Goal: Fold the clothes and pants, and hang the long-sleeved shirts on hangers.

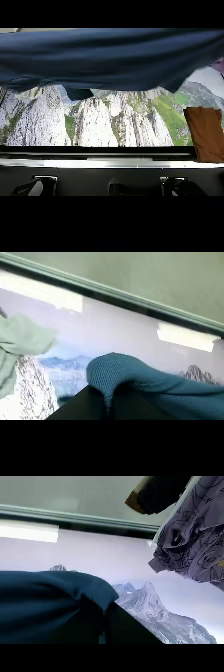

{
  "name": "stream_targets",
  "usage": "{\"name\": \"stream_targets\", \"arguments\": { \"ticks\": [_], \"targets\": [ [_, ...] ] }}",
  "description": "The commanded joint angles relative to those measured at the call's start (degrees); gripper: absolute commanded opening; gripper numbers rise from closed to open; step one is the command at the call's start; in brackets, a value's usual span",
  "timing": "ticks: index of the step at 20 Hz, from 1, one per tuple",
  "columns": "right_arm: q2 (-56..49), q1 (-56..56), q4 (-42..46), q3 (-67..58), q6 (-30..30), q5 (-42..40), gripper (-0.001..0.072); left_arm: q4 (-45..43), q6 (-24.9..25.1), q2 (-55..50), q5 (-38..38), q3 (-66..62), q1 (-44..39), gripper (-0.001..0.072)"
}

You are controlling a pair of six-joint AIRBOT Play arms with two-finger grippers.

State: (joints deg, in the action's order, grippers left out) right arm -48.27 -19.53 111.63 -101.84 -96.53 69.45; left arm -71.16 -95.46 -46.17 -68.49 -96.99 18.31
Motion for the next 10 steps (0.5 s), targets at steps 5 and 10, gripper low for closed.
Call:
{"name": "stream_targets", "arguments": {
  "ticks": [5,10],
  "targets": [
    [-1.7,0.0,-3.3,-1.0,-7.4,7.9,0.0031,-10.2,-6.1,3.7,-2.4,-0.3,0.2,0.0015],
    [-22.5,0.0,-4.4,-1.0,-10.9,10.5,0.0032,-6.2,-1.8,-10.8,-2.4,9.1,-2.0,0.0015]
  ]
}}
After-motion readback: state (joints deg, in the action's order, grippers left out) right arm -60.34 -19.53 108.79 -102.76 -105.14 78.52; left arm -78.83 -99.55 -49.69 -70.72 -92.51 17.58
